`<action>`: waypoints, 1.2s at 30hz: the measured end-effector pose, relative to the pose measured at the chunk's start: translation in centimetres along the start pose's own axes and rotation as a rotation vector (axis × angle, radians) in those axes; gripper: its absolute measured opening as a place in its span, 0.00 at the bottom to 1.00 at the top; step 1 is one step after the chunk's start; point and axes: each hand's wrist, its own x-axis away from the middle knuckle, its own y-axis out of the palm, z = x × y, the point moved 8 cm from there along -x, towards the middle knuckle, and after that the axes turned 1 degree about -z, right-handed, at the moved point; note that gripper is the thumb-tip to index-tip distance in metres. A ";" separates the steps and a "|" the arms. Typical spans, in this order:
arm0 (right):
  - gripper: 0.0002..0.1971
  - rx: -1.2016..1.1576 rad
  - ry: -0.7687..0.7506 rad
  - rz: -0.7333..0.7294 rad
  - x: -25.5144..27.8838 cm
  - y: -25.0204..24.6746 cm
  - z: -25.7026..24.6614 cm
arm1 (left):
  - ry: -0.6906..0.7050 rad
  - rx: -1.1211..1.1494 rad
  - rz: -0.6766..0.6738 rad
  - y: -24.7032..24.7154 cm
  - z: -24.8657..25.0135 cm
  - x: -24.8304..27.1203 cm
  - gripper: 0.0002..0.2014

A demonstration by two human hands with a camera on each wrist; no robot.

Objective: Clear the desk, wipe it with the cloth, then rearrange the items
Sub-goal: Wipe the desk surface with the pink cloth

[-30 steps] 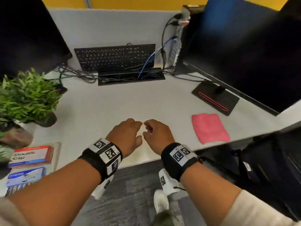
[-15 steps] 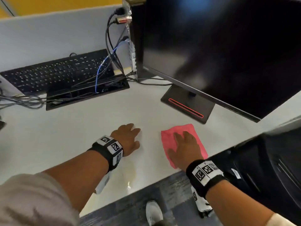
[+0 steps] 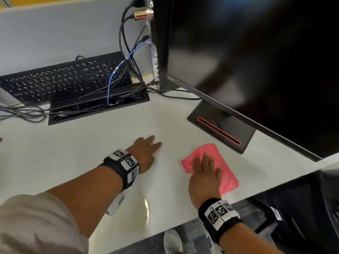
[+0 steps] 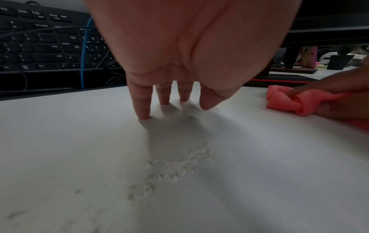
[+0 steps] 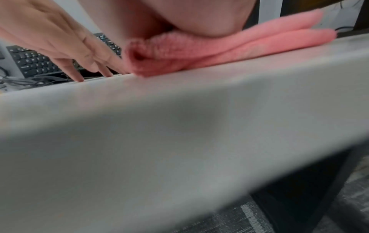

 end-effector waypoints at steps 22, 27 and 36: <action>0.07 -0.580 -0.493 -0.546 8.1 -4.0 -5.6 | -0.067 0.142 -0.032 0.4 -5.3 4.4 0.32; 0.09 -0.585 -0.370 -0.078 -1.6 -12.3 -4.8 | -0.076 0.159 -0.018 -0.3 -5.7 4.3 0.32; 0.20 -0.065 -0.399 -0.178 -9.4 -3.4 -16.8 | -0.128 0.198 0.072 -1.2 -7.8 3.5 0.31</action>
